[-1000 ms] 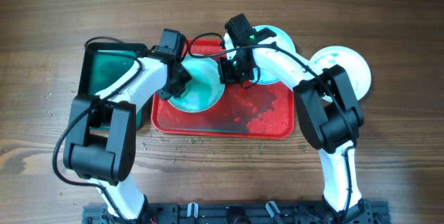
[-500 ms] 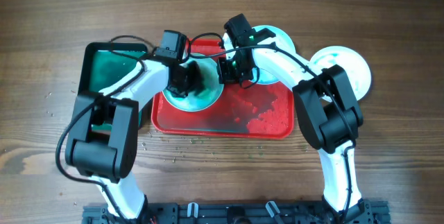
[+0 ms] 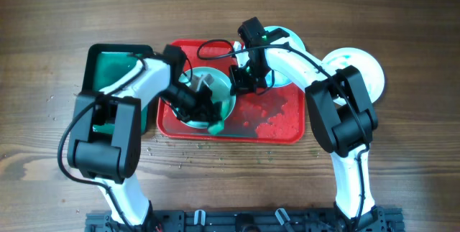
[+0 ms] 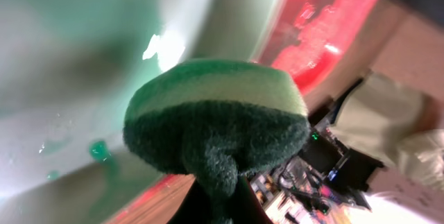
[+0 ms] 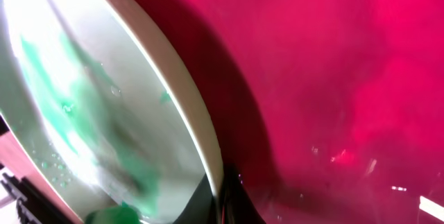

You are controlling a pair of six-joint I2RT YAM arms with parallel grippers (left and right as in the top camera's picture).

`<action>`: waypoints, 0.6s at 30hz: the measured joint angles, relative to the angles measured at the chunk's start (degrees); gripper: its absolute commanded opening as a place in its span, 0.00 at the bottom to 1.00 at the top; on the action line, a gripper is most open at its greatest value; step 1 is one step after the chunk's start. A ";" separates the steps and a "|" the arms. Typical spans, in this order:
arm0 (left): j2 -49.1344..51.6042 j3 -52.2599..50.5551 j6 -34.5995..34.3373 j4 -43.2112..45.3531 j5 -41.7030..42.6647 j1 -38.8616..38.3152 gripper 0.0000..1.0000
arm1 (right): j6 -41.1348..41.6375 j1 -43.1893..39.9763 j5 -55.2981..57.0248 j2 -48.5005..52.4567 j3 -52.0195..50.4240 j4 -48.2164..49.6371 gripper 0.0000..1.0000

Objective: Clean dirty plates on tray and stack at the side
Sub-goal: 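Scrub the held plate with the sponge in the left gripper, then lift the plate with the right gripper and stack it on the first plate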

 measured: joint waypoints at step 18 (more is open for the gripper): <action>0.26 19.58 -15.28 2.38 -11.63 21.24 0.04 | 9.64 24.22 81.48 -24.55 -0.22 -7.69 0.04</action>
